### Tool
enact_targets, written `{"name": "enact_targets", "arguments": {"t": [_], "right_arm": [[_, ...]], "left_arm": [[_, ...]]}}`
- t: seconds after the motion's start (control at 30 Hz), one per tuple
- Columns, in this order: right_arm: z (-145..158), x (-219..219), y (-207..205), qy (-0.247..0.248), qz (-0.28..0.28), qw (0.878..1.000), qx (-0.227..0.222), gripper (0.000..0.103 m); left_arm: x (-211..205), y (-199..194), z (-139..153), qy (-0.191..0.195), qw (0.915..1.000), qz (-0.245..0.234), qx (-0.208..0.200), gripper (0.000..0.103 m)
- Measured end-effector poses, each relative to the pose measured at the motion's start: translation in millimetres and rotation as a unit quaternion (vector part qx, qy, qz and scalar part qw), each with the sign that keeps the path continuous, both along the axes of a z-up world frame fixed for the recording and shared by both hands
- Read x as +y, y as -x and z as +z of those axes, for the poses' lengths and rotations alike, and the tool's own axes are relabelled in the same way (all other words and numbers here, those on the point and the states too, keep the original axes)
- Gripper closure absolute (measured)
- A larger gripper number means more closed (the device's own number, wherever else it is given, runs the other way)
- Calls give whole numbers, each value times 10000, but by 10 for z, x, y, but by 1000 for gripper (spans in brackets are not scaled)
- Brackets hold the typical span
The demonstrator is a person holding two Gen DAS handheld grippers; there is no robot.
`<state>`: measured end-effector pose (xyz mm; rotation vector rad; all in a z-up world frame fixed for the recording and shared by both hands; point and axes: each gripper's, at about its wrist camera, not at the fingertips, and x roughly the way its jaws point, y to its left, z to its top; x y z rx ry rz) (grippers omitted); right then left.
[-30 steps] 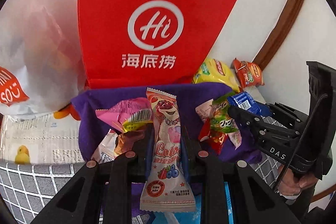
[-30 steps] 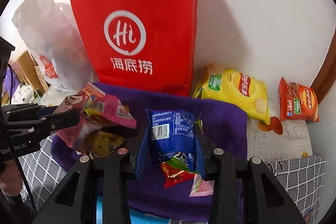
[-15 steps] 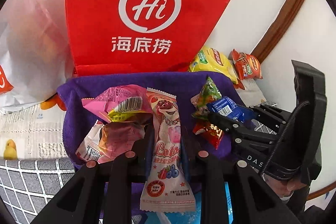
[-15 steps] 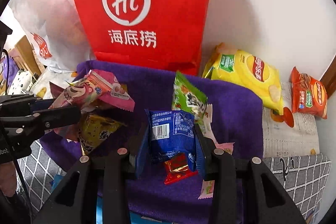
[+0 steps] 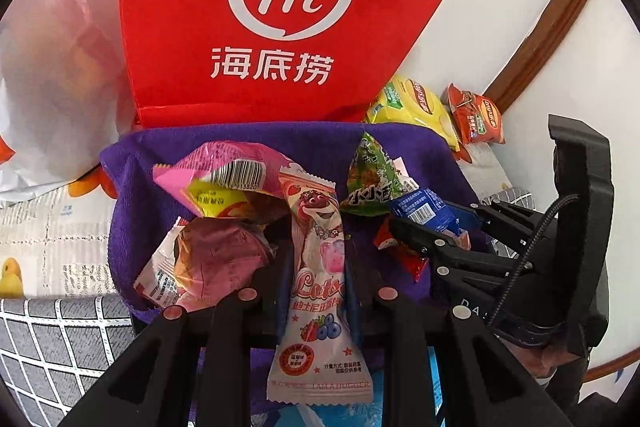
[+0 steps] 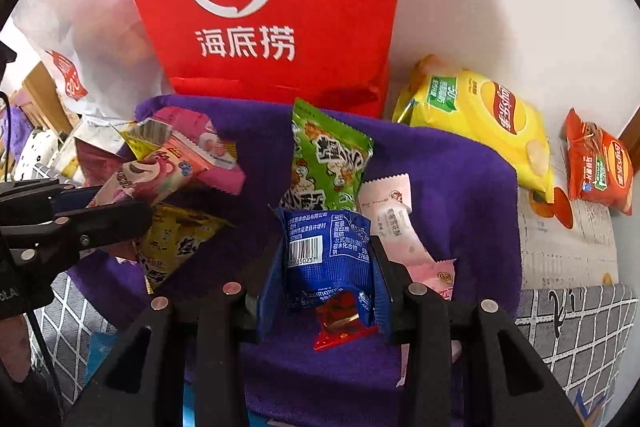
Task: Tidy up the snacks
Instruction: 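Lower both held packets onto the towel and open both tools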
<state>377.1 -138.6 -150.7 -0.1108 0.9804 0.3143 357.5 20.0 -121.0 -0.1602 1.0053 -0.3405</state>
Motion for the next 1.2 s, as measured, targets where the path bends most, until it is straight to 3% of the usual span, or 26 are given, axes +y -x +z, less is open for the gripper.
{"name": "enact_targets", "arguments": {"t": [1.2], "right_arm": [[-114, 11, -95, 95, -10, 9998, 164, 56]], "left_arm": [[16, -31, -50, 123, 9999, 10, 104, 78]]}}
